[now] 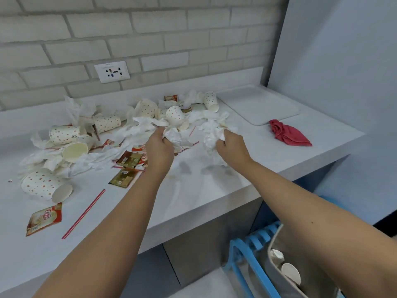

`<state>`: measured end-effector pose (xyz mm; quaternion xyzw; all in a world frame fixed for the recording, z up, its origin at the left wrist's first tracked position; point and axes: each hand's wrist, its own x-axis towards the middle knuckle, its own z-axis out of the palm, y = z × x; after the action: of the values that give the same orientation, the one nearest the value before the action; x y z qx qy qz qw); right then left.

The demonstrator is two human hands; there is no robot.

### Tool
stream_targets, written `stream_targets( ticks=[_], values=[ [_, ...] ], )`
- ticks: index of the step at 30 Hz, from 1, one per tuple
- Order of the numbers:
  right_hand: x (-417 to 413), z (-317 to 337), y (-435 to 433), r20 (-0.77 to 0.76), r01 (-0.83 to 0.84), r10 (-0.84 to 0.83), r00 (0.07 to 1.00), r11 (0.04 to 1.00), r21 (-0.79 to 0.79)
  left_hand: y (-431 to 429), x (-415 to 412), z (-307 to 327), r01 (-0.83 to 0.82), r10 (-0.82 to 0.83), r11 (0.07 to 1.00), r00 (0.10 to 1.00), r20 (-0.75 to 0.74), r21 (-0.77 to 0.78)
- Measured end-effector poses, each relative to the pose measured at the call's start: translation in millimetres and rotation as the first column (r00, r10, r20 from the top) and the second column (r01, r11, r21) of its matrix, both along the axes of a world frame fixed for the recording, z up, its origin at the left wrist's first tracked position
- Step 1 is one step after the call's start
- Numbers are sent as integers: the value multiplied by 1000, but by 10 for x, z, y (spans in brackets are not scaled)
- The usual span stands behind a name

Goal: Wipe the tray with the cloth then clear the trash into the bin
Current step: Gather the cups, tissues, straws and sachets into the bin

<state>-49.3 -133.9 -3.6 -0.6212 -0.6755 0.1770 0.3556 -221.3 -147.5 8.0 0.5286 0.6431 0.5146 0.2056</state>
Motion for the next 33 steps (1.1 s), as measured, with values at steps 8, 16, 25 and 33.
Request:
stream_targets(
  ticks=[8,16,25,33],
  values=[
    [898,10,-345,-14,202,-202,979,979,-26,34,1121,-160,366,-358,929,925,126,-48],
    [1854,-528,-873,-59,435,-455,888,876,-210,-474,2250,-780,696,-714,688,700,-18,-208],
    [2422,-1374,-1511,273,494,-419,866,632,-598,-873,2705,-1802,602,-906,366,406,-123,-710],
    [2587,-1748,-1600,310,399,-253,917,555,-730,-886,2690,-2152,507,-971,182,228,-73,-843]
  ],
)
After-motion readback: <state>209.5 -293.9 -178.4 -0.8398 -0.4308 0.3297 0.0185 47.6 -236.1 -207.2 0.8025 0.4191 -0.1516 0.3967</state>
